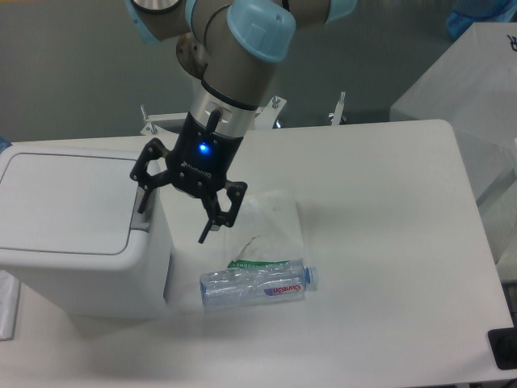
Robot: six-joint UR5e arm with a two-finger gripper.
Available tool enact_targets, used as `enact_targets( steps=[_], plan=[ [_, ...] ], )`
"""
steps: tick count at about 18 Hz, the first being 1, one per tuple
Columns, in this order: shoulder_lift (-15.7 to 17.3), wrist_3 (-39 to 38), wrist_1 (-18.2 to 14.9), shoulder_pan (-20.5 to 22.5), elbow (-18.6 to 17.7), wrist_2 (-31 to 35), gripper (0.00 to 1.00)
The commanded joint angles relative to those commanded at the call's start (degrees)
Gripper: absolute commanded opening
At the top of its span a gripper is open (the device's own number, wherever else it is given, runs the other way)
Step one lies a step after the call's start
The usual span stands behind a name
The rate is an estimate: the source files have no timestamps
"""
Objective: Open the trash can
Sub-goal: 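Hold the gripper in place as the lid flips open, then lift the gripper away from the open trash can toward the bottle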
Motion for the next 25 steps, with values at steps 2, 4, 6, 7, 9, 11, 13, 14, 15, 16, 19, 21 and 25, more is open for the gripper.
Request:
enact_targets(
  steps=[2,4,6,7,9,11,13,14,15,16,19,21,25],
  plan=[
    [0.0,-0.09,0.0,0.0,-0.09,0.0,1.0],
    [-0.09,-0.96,0.0,-0.09,0.09,0.0,1.0],
    [0.0,-2.89,0.17,0.0,0.44,-0.17,1.0],
    [0.09,-3.77,0.18,0.0,0.61,-0.26,1.0],
    [0.09,-4.22,0.18,0.0,0.61,-0.18,1.0],
    [0.0,-4.22,0.18,0.0,0.61,-0.18,1.0],
    [0.09,-4.22,0.18,0.0,0.79,-0.35,1.0],
    [0.09,-4.22,0.18,0.0,1.14,-0.35,1.0],
    [0.09,-4.22,0.18,0.0,1.58,-0.44,1.0],
    [-0.09,-4.22,0.18,0.0,2.36,-0.53,1.0],
    [-2.44,-3.78,0.26,0.61,7.09,0.08,1.0],
    [-5.0,-3.69,0.35,2.18,8.87,0.52,1.0],
    [-9.39,-3.17,1.31,4.22,9.22,2.8,1.0]
  ],
)
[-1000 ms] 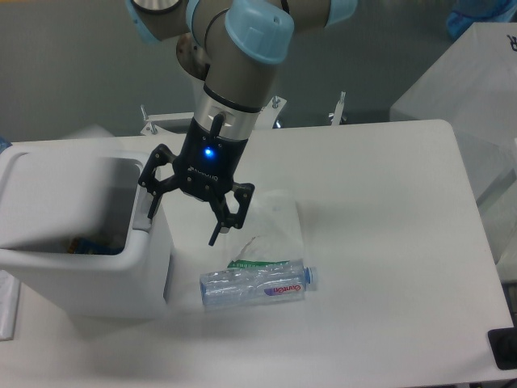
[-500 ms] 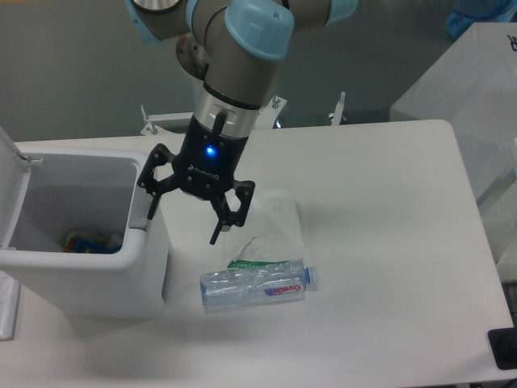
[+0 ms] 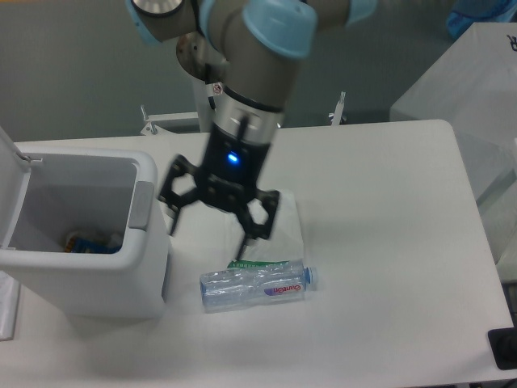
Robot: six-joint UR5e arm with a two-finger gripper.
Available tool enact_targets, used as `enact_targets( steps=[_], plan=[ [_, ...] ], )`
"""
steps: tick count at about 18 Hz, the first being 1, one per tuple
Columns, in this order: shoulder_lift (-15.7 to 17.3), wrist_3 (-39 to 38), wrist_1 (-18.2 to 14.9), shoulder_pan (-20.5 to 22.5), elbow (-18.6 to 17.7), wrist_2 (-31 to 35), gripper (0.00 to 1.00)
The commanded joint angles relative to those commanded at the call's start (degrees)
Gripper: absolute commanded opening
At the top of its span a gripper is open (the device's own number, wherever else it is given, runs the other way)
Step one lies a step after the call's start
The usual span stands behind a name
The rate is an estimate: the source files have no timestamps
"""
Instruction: Open the trash can
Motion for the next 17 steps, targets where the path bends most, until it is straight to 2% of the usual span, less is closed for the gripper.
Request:
enact_targets(
  steps=[2,4,6,9,11,14,17],
  plan=[
    [-3.95,1.92,2.72,1.57,0.97,3.24,1.0],
    [-6.34,6.83,3.43,4.21,1.06,7.63,1.0],
    [-6.43,12.72,2.74,4.66,0.97,11.94,1.0],
    [-6.08,19.49,2.38,4.49,0.1,13.36,1.0],
    [-6.26,26.5,2.29,4.4,-0.69,17.48,1.0],
    [-6.43,35.84,-0.77,4.04,-0.61,22.94,1.0],
    [-6.26,40.51,-5.08,4.22,0.27,23.82,1.0]
  ],
)
